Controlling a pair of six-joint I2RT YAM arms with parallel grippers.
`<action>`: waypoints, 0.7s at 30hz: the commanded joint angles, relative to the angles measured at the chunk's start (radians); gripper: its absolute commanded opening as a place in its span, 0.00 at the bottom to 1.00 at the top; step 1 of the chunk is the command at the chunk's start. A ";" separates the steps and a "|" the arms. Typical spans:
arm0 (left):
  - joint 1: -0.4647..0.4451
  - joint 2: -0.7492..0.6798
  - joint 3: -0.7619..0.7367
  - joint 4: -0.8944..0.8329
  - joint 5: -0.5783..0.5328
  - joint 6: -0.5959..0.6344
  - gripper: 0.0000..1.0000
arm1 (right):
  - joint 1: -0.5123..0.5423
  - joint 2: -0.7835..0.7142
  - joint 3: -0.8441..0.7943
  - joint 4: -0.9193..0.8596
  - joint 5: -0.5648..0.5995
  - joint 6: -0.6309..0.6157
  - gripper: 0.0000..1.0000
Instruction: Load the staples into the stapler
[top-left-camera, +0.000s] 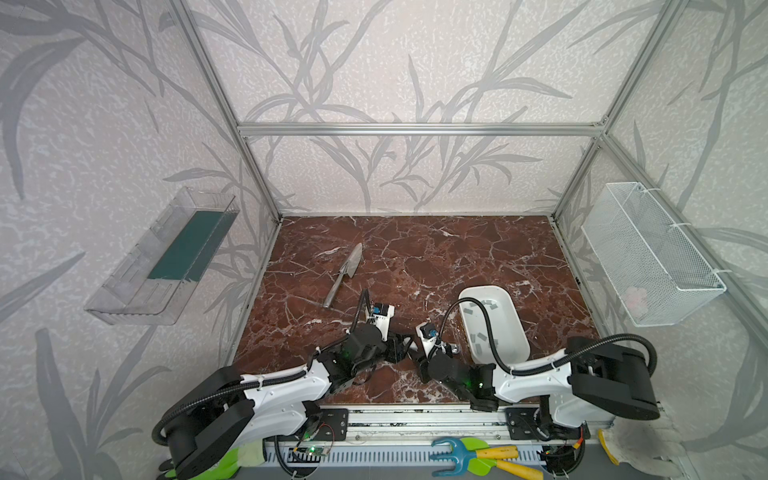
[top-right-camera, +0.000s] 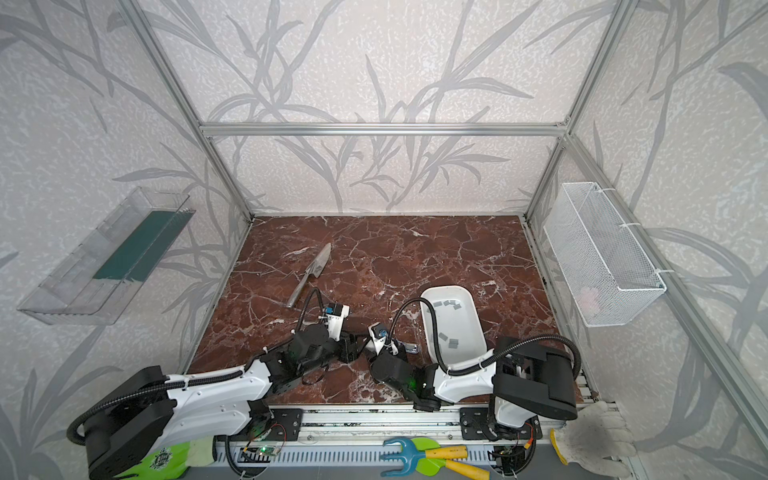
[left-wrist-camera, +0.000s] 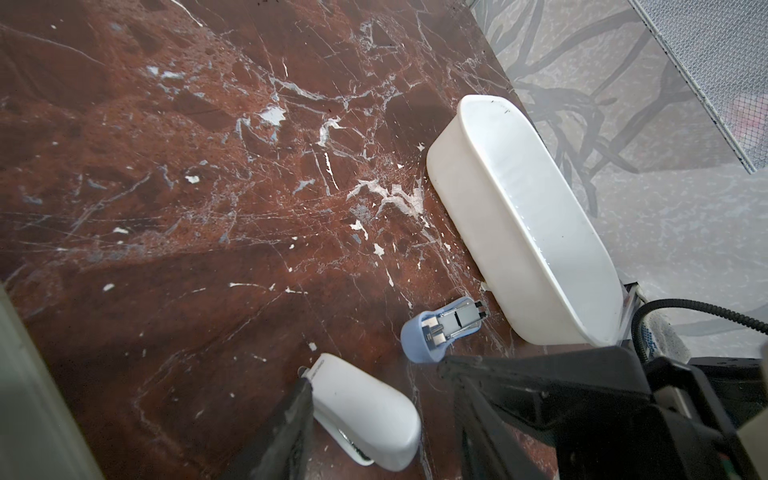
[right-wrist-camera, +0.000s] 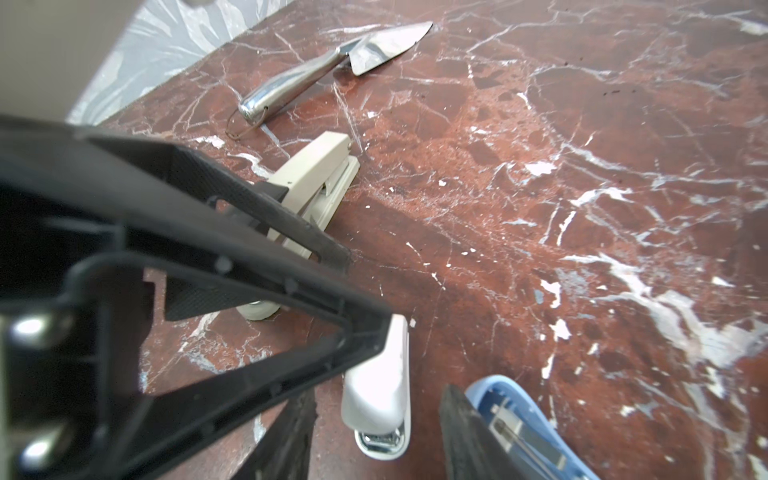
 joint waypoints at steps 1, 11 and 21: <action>-0.003 -0.020 -0.011 -0.026 -0.027 0.009 0.56 | 0.009 -0.052 -0.004 -0.056 0.030 -0.003 0.51; -0.003 0.027 -0.002 -0.019 -0.056 0.008 0.56 | 0.010 0.055 0.150 -0.218 0.088 0.018 0.40; -0.003 0.106 0.023 0.005 -0.042 0.022 0.55 | 0.016 0.186 0.171 -0.183 0.078 0.048 0.32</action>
